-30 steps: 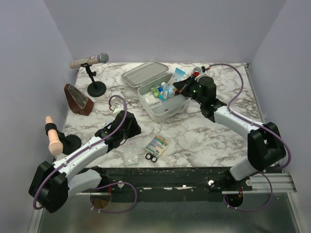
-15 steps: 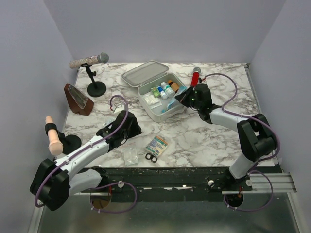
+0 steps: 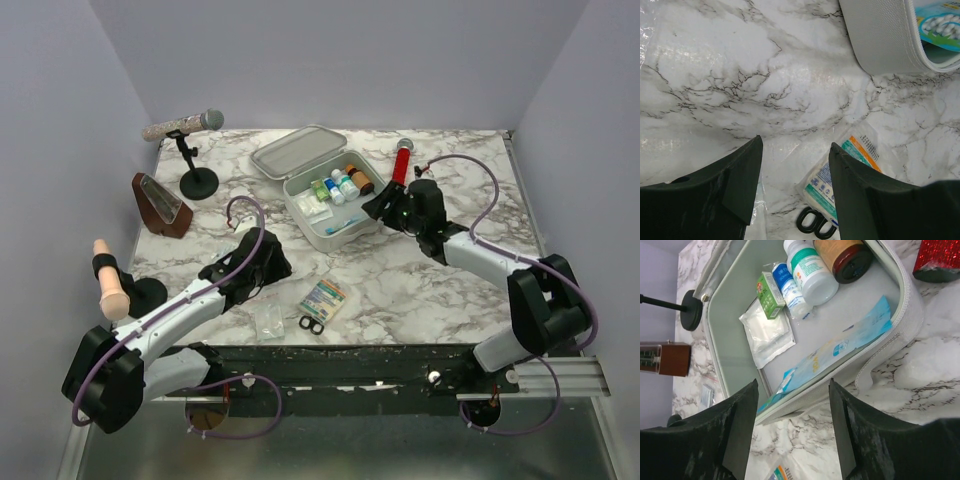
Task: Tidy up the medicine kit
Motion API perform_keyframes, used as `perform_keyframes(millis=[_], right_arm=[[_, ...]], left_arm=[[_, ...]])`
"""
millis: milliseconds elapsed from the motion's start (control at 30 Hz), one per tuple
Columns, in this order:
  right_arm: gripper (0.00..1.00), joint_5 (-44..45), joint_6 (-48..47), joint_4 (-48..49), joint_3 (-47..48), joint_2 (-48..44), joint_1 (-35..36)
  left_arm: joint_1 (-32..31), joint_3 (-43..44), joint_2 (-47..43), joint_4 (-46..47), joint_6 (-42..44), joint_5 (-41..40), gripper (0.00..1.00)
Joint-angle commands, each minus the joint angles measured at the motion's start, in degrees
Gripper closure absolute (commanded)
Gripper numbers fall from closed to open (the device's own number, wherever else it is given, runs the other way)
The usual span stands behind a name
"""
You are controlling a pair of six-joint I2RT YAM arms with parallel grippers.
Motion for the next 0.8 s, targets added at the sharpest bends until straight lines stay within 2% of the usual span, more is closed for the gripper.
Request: perform_keyframes(millis=[0,100,133,233,333,400,500,767], right_arm=[[0.33,3.08,-5.24,-3.47,-1.03,-4.68,-0.17],[0.40,-0.41,-8.40,-3.48,1.07,-5.30,-0.17],[0.45,-2.00,-9.81,-4.26,2.56,-4.52,-0.17],[0.71,-5.44,-14.11,-10.12,10.45,0.40,-0.17],[0.83,-6.07,-18.16,-19.18,19.86,7.60,-0.17],[0.87,-6.07,-20.01,-23.49,24.70,11.47,-0.17],[0.93,-5.89,-21.33,-26.67,26.13,14.38,-0.08],[0.93,-2.29,-23.00,-29.13,21.91,14.48,-0.08]], left_arm=[[0.38,0.15,0.34,0.75,-0.17,0.91,0.35],[0.38,0.24,0.43,0.93,-0.17,0.82,0.35],[0.38,0.32,0.52,0.84,-0.26,0.82,0.35],[0.38,0.59,0.96,1.10,-0.34,0.91,0.35],[0.38,1.03,1.39,1.02,-0.43,1.08,0.35],[0.38,1.20,1.48,0.93,-0.26,1.26,0.35],[0.38,1.47,1.31,0.23,0.09,1.17,0.35],[0.38,2.08,1.92,0.14,0.97,1.17,0.35]])
